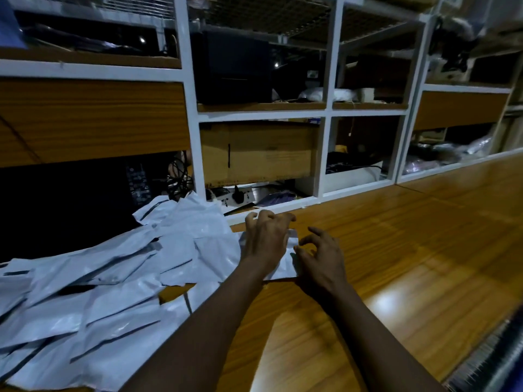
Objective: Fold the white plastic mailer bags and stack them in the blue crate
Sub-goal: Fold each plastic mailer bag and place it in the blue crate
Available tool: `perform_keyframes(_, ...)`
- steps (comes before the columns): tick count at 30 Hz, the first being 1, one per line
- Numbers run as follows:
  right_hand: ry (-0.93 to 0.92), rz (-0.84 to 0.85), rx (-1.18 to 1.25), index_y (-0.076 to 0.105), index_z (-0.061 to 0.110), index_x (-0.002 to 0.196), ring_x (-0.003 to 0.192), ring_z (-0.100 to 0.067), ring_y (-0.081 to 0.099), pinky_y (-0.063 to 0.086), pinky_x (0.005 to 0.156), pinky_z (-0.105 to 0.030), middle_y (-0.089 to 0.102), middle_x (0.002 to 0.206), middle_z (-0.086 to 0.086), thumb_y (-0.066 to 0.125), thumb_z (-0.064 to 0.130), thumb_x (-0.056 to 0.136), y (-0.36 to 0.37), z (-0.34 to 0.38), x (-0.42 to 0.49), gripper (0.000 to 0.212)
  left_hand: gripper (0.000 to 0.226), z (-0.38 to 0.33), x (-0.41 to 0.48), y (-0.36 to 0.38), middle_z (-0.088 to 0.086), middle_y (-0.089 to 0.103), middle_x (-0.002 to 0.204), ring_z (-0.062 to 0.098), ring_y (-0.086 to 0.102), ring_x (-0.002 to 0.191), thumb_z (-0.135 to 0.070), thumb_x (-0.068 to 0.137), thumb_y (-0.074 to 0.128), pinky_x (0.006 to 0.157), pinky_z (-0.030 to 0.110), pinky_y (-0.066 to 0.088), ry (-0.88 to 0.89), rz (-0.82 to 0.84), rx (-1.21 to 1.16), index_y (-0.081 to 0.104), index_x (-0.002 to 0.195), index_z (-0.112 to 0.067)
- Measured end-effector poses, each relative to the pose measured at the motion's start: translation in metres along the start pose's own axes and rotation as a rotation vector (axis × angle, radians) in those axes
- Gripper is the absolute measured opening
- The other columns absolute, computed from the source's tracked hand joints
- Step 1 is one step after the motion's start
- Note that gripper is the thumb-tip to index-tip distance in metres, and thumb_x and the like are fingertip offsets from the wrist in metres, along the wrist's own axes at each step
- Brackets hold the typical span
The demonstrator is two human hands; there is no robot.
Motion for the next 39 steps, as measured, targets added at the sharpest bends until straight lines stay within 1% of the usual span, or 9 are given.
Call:
perform_keyframes(4,0.106,-0.056,-0.070,0.070,0.022,0.100,0.124,-0.024,0.046,0.044,0.099,-0.046,0.055,0.138,0.002,0.055,0.033,0.093,-0.022,-0.025,-0.001,0.020,0.037,-0.042,-0.001,0.015,0.001,0.071,0.102,0.026,0.061,0.104,-0.022,0.080,0.078,0.090,0.044,0.040,0.143,-0.030,-0.053,0.066,0.114,-0.031)
perform_keyframes(7,0.151,-0.074,-0.243,0.066,0.017,0.105,0.112,-0.027,0.051,0.044,0.092,-0.042,0.061,0.124,-0.005,0.053,0.030,0.095,-0.040,-0.048,-0.001,0.021,0.039,-0.059,-0.004,0.030,0.001,0.070,0.110,0.026,0.063,0.104,-0.023,0.078,0.080,0.088,0.044,0.045,0.180,-0.087,-0.094,0.069,0.115,-0.025)
perform_keyframes(14,0.304,-0.068,-0.374,0.061,0.013,0.112,0.110,-0.032,0.050,0.043,0.087,-0.041,0.059,0.118,-0.010,0.049,0.025,0.096,-0.067,-0.077,0.003,0.024,0.050,-0.050,-0.026,0.058,-0.001,0.036,0.152,0.025,0.031,0.138,-0.051,0.098,0.040,0.111,0.048,0.025,0.044,0.228,0.056,0.039,0.146,-0.034)
perform_keyframes(17,0.284,-0.108,-0.447,0.054,0.017,0.123,0.114,-0.031,0.049,0.041,0.090,-0.040,0.055,0.126,-0.008,0.053,0.032,0.094,-0.065,-0.071,-0.001,0.032,0.052,-0.047,-0.030,0.064,0.000,0.027,0.156,0.027,0.025,0.142,-0.052,0.100,0.034,0.112,0.054,0.023,-0.055,0.324,0.048,0.032,0.149,-0.035)
perform_keyframes(20,0.100,-0.153,-0.470,0.049,0.019,0.133,0.120,-0.027,0.050,0.042,0.095,-0.040,0.053,0.135,-0.008,0.050,0.040,0.096,-0.054,-0.058,-0.005,0.042,0.048,-0.051,-0.030,0.067,0.001,0.030,0.154,0.027,0.030,0.138,-0.048,0.101,0.035,0.107,0.051,0.032,-0.033,0.323,0.050,0.037,0.147,-0.034)
perform_keyframes(24,-0.150,0.087,-0.573,0.054,0.018,0.130,0.121,-0.032,0.051,0.043,0.092,-0.046,0.054,0.136,-0.009,0.033,0.041,0.099,-0.031,-0.056,-0.004,0.044,0.039,-0.060,-0.032,0.071,-0.001,0.045,0.142,0.025,0.040,0.128,-0.037,0.102,0.037,0.093,0.044,0.039,0.115,0.218,0.071,0.048,0.139,-0.031)
perform_keyframes(27,-0.106,0.195,-0.612,0.056,0.015,0.127,0.114,-0.037,0.052,0.041,0.088,-0.053,0.058,0.126,-0.011,0.020,0.046,0.095,-0.027,-0.067,-0.005,0.057,0.038,-0.056,-0.031,0.078,-0.002,0.055,0.132,0.025,0.049,0.119,-0.033,0.098,0.039,0.084,0.041,0.043,0.192,0.171,0.034,0.056,0.132,-0.030)
perform_keyframes(32,-0.127,0.388,-0.768,0.038,0.028,0.147,0.139,-0.043,0.030,0.025,0.104,-0.068,0.034,0.156,-0.012,-0.009,0.056,0.083,-0.039,-0.088,-0.002,0.084,0.050,-0.047,-0.024,0.087,0.002,0.036,0.153,0.023,0.030,0.141,-0.046,0.104,0.022,0.114,0.046,0.027,0.191,0.354,-0.056,0.035,0.149,-0.031)
perform_keyframes(39,-0.084,0.364,-0.814,0.050,0.023,0.129,0.123,-0.045,0.046,0.035,0.095,-0.066,0.052,0.137,-0.015,0.003,0.052,0.091,-0.045,-0.096,0.000,0.067,0.060,-0.034,-0.019,0.081,0.004,0.013,0.165,0.029,0.006,0.151,-0.058,0.102,0.017,0.120,0.057,0.004,-0.086,0.564,0.028,0.012,0.156,-0.033)
Point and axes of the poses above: each hand's wrist, its own x-axis towards the middle knuckle, its own y-axis out of the palm, z = x × y, the point moved 1 cm from there along x, towards the middle knuckle
